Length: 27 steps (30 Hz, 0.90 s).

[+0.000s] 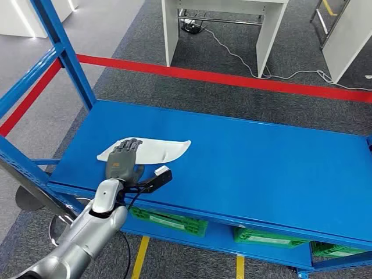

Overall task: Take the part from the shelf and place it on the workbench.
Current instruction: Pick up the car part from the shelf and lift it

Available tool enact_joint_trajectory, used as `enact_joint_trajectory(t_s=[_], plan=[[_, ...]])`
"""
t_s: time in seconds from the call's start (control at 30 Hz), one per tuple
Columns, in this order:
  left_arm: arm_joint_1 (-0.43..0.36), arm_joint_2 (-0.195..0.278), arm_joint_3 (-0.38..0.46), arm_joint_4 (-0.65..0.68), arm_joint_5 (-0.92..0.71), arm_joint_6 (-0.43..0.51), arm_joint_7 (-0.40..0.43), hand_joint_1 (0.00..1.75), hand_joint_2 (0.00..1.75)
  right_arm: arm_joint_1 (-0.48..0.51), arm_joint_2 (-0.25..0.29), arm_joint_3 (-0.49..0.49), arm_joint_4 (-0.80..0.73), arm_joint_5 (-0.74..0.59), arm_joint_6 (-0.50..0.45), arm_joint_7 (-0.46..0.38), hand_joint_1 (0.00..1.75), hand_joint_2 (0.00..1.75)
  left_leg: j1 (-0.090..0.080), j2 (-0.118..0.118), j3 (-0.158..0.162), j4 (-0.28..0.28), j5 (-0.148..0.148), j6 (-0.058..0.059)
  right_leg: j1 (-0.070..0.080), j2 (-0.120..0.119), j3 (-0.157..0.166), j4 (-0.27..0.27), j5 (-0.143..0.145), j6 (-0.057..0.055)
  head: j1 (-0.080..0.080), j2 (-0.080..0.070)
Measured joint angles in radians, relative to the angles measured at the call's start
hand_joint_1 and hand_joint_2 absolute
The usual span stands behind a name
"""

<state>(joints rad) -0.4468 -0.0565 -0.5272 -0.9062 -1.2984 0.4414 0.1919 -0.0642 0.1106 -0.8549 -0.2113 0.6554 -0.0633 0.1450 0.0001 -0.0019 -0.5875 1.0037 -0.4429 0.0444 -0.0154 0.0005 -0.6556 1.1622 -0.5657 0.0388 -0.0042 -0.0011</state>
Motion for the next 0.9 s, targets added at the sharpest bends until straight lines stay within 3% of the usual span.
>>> enact_joint_trajectory(t_s=[0.1, 0.13, 0.17, 0.2, 0.27, 0.33, 0.43, 0.5, 0.57, 0.6, 0.63, 0.67, 0.77, 0.83, 0.9], plan=[[0.004, 0.002, 0.002, 0.004, 0.000, -0.003, -0.001, 1.75, 1.75, 0.002, -0.001, -0.002, 0.000, 0.000, 0.000, 0.000, 0.00, 0.00, -0.001, 0.000, -0.001, 0.001, -0.001, 0.001, -0.001, 0.000, -0.059, 0.119, -0.038, 0.005, 0.000, 0.000], [0.005, 0.002, 0.003, 0.006, 0.000, -0.004, -0.001, 1.75, 1.75, 0.003, -0.001, -0.002, 0.000, 0.000, 0.000, 0.001, 0.00, 0.00, -0.001, 0.000, 0.000, 0.001, -0.001, 0.001, -0.001, 0.000, -0.065, 0.130, -0.030, 0.007, 0.000, 0.000], [0.005, 0.003, 0.004, 0.008, 0.000, -0.005, -0.001, 1.75, 1.75, 0.003, -0.001, -0.002, 0.000, 0.001, 0.000, 0.001, 0.00, 0.00, -0.001, 0.000, 0.000, 0.002, -0.002, 0.000, -0.001, 0.000, -0.054, 0.104, -0.006, 0.007, 0.000, 0.000], [0.005, 0.003, 0.006, 0.009, 0.000, -0.005, -0.001, 1.75, 1.75, 0.003, -0.001, -0.003, 0.000, 0.002, 0.000, 0.002, 0.00, 0.00, -0.001, -0.001, 0.001, 0.004, -0.004, -0.002, -0.002, -0.001, -0.023, 0.039, 0.032, 0.007, 0.000, 0.000], [0.001, 0.004, 0.008, 0.009, 0.000, -0.006, -0.002, 1.75, 1.75, 0.000, -0.001, -0.003, 0.000, 0.003, 0.000, 0.002, 0.00, 0.00, -0.003, -0.002, -0.001, 0.011, -0.008, -0.009, -0.002, -0.001, 0.043, -0.090, 0.079, 0.002, 0.000, 0.000], [-0.004, 0.006, 0.009, 0.009, -0.001, -0.007, -0.006, 1.75, 1.75, -0.001, -0.001, -0.003, 0.000, 0.006, 0.001, -0.001, 0.00, 0.00, -0.007, -0.002, -0.005, 0.018, -0.010, -0.017, 0.000, 0.001, 0.071, -0.139, 0.083, -0.008, -0.001, 0.000], [-0.009, 0.007, 0.009, 0.009, -0.002, -0.009, -0.012, 1.75, 1.75, 0.000, -0.001, -0.003, 0.000, 0.009, 0.003, -0.001, 0.00, 0.00, -0.006, -0.002, -0.007, 0.028, -0.019, -0.028, -0.001, 0.001, 0.075, -0.142, 0.087, -0.025, -0.002, 0.000], [-0.013, 0.009, 0.009, 0.009, -0.002, -0.009, -0.013, 1.75, 1.75, 0.000, 0.000, -0.003, 0.000, 0.009, 0.003, 0.002, 0.00, 0.00, -0.003, -0.001, -0.034, 0.096, -0.063, -0.040, -0.004, 0.000, 0.077, -0.145, 0.089, -0.036, -0.005, 0.000], [-0.013, 0.010, 0.009, 0.010, -0.002, -0.009, -0.013, 1.75, 1.75, -0.001, 0.000, -0.003, 0.000, 0.010, 0.004, 0.002, 0.00, 0.00, 0.000, -0.001, -0.091, 0.227, -0.124, -0.048, -0.004, 0.000, 0.078, -0.144, 0.088, -0.041, -0.007, 0.000], [-0.012, 0.012, 0.009, 0.011, -0.002, -0.009, -0.014, 1.75, 1.75, 0.000, 0.000, -0.003, 0.000, 0.010, 0.004, 0.002, 0.00, 0.00, 0.001, -0.001, -0.116, 0.282, -0.142, -0.050, -0.004, 0.000, 0.078, -0.144, 0.088, -0.041, -0.007, 0.000], [-0.010, 0.012, 0.009, 0.012, -0.003, -0.009, -0.014, 1.75, 1.75, 0.000, 0.000, -0.003, 0.000, 0.010, 0.004, 0.001, 0.00, 0.00, 0.002, -0.001, -0.127, 0.306, -0.141, -0.050, -0.004, 0.000, 0.079, -0.144, 0.088, -0.041, -0.007, 0.000], [-0.010, 0.013, 0.009, 0.013, -0.003, -0.009, -0.015, 1.75, 1.75, 0.000, 0.000, -0.003, 0.000, 0.010, 0.004, 0.000, 0.00, 0.00, 0.002, -0.001, -0.122, 0.293, -0.123, -0.048, -0.004, 0.001, 0.080, -0.144, 0.088, -0.041, -0.007, 0.000], [-0.014, 0.016, 0.008, 0.013, -0.014, 0.000, -0.022, 1.75, 1.75, 0.000, 0.000, -0.003, 0.000, 0.014, 0.006, 0.001, 0.00, 0.00, -0.001, -0.001, -0.039, 0.107, -0.024, -0.035, -0.001, 0.002, 0.082, -0.143, 0.085, -0.037, -0.007, 0.000], [-0.017, 0.019, 0.005, 0.013, -0.033, 0.032, -0.037, 1.75, 1.75, -0.001, 0.000, -0.003, 0.000, 0.020, 0.010, 0.001, 0.00, 0.00, -0.004, -0.001, -0.009, 0.033, -0.008, -0.027, 0.002, 0.003, 0.078, -0.141, 0.085, -0.029, -0.006, 0.000], [-0.015, 0.024, 0.003, 0.012, -0.070, 0.101, -0.053, 1.75, 1.75, -0.002, 0.000, -0.003, 0.000, 0.029, 0.011, 0.001, 0.00, 0.00, -0.005, -0.002, -0.008, 0.022, -0.012, -0.021, 0.001, 0.003, 0.074, -0.142, 0.086, -0.018, -0.006, 0.000]])
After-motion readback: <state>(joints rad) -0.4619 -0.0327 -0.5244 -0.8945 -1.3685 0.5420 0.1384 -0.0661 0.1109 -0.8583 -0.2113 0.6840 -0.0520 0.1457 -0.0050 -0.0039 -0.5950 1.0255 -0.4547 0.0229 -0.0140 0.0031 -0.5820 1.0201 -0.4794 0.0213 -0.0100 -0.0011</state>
